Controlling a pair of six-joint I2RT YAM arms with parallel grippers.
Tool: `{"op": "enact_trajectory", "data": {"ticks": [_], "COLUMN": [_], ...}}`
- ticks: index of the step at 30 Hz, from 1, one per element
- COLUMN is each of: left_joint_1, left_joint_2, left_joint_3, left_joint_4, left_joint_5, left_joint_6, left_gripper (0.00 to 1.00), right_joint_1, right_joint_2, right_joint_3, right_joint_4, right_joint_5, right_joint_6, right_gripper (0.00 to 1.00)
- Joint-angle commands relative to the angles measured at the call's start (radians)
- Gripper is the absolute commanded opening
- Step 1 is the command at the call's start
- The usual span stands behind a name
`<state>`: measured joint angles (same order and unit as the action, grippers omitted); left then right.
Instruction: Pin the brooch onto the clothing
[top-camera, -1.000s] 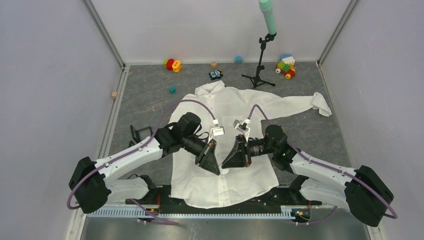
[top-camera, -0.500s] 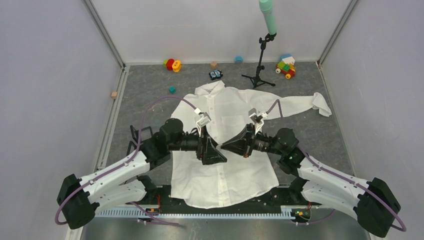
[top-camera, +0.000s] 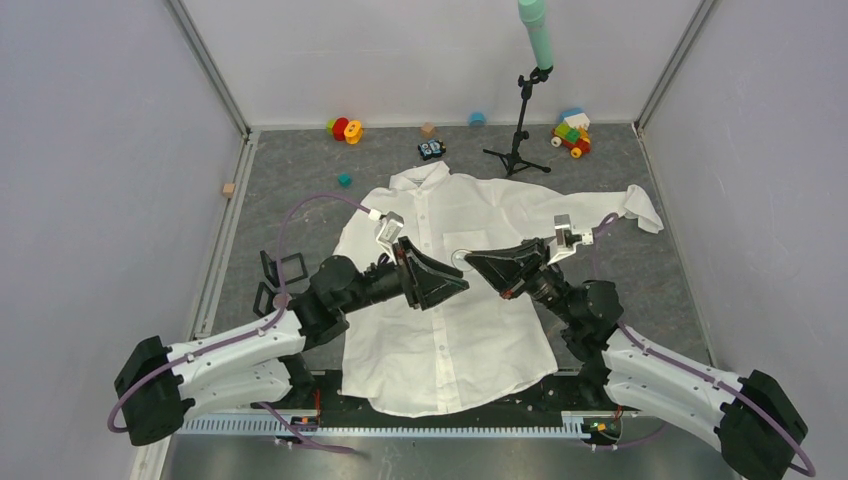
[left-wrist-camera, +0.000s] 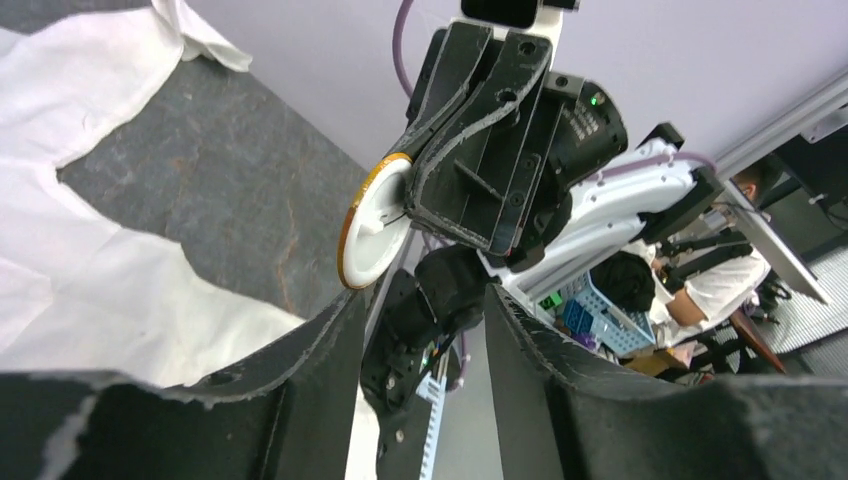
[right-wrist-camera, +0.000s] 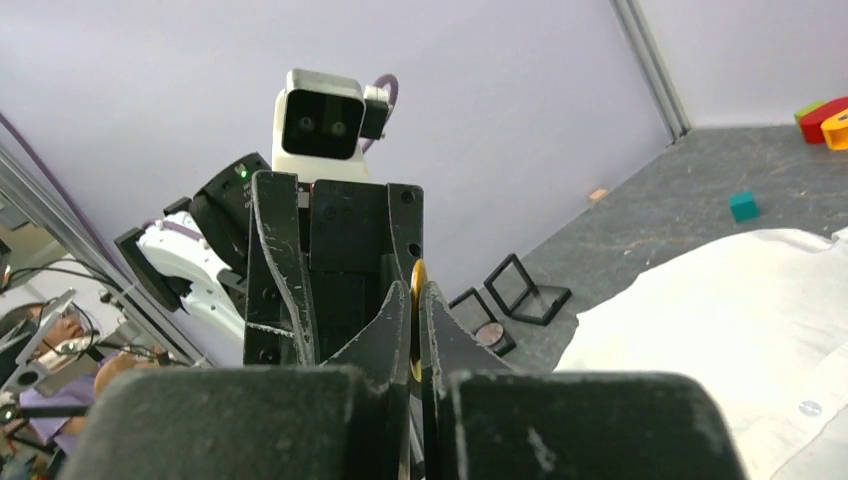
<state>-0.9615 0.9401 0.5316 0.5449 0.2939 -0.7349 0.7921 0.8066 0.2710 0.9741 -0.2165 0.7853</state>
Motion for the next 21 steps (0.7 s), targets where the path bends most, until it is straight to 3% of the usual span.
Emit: {"op": "enact_trajectory", "data": {"ticks": [1,12,21], "left_joint_1": [-0.028,-0.038,-0.041], "left_joint_2": [0.027,0.089,0.106], "left_joint_3": [0.000,0.034,0.056], "left_joint_4": [0.179,0.171,0.226], "left_joint_5": [-0.092,-0.161,-0.121], "left_joint_6": [-0.055,-0.096,-0.107], "left_gripper": [0.52,0.42,0.37], "right_joint_1": [0.007,0.007,0.007], "right_joint_2": [-0.035,-0.035,-0.040], "right_joint_3": [-0.027,-0.029,-0.039], "right_joint_4": [0.120,0.149,0.153], "right_joint_5": [0.084,0.075,0.079], "right_joint_6": [0.019,0.032,0.038], "right_gripper": [0.00,0.00,0.00]}}
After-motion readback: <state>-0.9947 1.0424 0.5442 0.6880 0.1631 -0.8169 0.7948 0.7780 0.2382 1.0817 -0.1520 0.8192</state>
